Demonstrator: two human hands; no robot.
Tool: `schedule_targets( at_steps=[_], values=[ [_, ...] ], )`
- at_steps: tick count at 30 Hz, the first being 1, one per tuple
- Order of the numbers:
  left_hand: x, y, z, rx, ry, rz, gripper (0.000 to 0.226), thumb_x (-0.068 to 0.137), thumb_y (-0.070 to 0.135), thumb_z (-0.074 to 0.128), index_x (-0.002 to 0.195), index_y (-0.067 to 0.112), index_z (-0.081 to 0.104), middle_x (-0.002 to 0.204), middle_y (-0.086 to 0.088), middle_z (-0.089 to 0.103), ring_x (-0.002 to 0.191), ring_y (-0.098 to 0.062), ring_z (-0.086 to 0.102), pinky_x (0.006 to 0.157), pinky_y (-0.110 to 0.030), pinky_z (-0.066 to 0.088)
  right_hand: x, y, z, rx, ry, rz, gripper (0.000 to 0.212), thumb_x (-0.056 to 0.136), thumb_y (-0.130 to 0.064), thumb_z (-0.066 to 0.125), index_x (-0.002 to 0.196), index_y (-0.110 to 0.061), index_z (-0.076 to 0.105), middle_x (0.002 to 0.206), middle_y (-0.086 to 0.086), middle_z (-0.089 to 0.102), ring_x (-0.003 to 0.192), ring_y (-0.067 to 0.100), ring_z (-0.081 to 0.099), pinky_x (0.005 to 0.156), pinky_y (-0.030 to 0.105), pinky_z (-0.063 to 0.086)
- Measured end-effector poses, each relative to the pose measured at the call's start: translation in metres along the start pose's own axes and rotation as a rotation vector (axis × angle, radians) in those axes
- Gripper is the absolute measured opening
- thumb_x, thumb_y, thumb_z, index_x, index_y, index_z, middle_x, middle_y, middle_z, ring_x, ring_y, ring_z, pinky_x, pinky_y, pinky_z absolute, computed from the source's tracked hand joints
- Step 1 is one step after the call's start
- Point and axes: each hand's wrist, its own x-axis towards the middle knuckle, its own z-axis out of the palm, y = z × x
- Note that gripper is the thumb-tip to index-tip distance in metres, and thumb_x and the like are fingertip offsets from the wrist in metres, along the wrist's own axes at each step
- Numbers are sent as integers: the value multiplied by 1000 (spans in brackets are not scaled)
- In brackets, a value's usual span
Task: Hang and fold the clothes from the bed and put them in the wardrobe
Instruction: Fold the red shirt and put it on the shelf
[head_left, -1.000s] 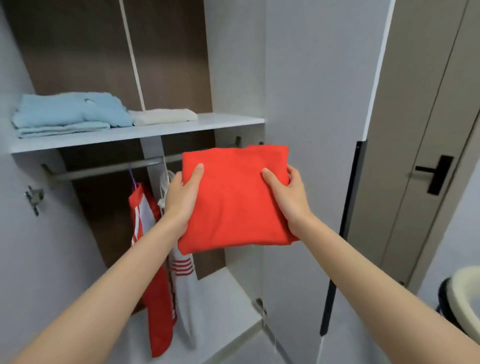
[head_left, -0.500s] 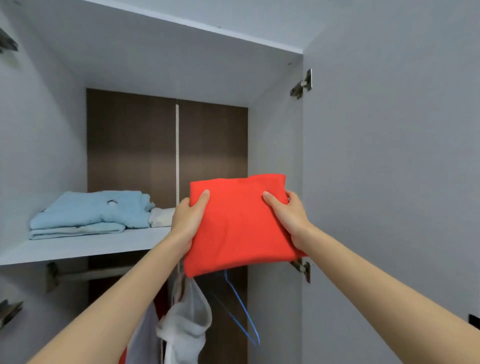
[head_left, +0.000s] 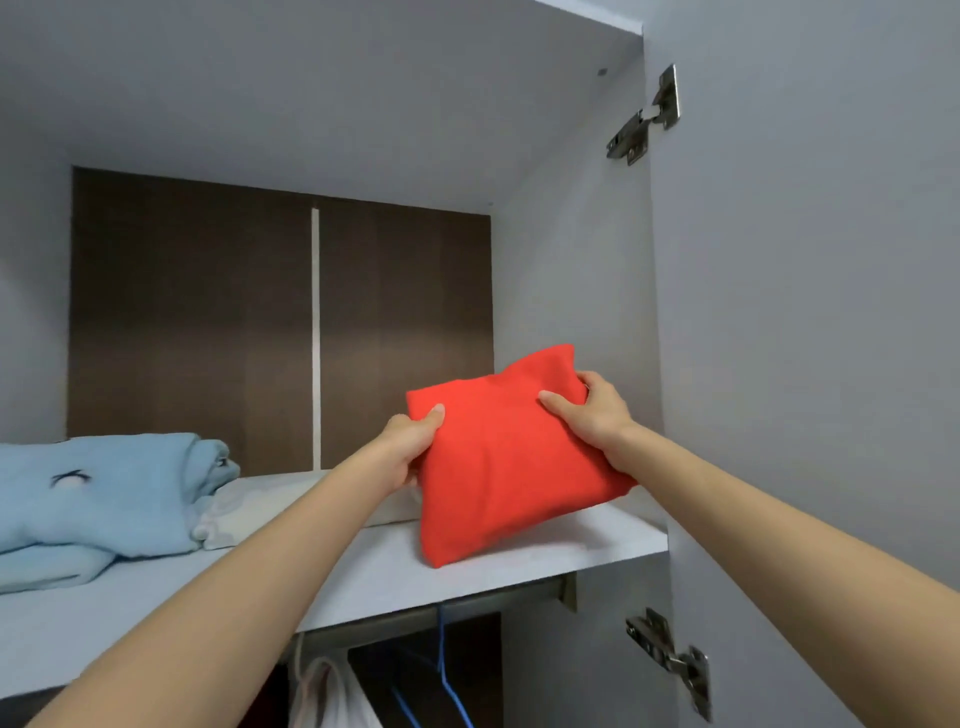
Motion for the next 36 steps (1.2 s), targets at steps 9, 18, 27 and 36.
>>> schedule_targets(
  at_steps=[9,18,27,36],
  values=[
    [127,-25,26,22,-71,-123,40,102,28,43,131,1,46,111,-13,59,87,-23,60,82,-40,47,103,56,55,-242,8,-1,68,84,-43,69,141,-19,40,137,8,54,126,28,48,104,34,38],
    [160,-49,28,938,71,341,53,98,38,43,146,21,27,154,-11,12,140,-34,15,112,-45,26,121,81,107,-680,-235,-172,52,98,-42,45,145,-22,36,144,10,41,133,29,39,108,42,35],
    [165,-91,42,1266,-197,202,54,100,47,15,147,26,32,153,-7,29,141,-30,24,114,-45,22,107,109,117,-678,-409,4,50,102,-47,25,143,-24,42,152,5,37,140,23,31,116,37,23],
    [108,-74,39,1080,-128,326,47,101,34,33,146,21,36,151,-7,37,139,-27,33,112,-41,30,50,86,70,-515,-340,-59,36,98,-21,47,133,-17,55,138,1,55,129,18,47,105,21,31]
  ],
)
